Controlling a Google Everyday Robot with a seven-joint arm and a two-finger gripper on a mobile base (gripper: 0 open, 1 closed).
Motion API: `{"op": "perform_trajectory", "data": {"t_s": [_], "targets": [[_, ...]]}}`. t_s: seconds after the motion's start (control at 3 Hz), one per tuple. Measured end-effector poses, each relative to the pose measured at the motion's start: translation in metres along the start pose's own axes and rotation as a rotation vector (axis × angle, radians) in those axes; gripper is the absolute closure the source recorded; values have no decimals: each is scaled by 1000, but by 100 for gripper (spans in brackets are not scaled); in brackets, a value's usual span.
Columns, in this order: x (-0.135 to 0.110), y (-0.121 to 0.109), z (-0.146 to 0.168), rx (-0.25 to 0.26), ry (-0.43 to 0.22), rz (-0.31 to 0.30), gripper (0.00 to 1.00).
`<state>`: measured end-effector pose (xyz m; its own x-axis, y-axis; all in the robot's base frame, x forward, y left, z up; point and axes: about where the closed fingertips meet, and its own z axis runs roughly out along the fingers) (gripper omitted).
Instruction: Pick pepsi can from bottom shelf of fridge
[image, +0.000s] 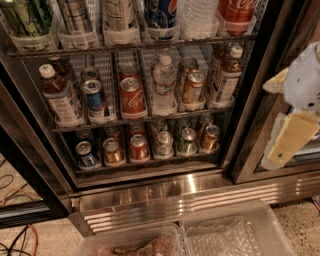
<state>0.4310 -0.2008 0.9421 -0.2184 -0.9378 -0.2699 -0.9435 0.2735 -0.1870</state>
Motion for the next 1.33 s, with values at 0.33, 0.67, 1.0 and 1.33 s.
{"op": "perform_trajectory", "data": {"t_s": [0.33, 0.67, 1.0, 1.33], "targets": [[-3, 27, 34, -68, -49, 24, 0], [-13, 49, 66, -131, -101, 47, 0], [-27, 61, 88, -169, -143, 61, 0], [-48, 73, 114, -212, -157, 75, 0]]}}
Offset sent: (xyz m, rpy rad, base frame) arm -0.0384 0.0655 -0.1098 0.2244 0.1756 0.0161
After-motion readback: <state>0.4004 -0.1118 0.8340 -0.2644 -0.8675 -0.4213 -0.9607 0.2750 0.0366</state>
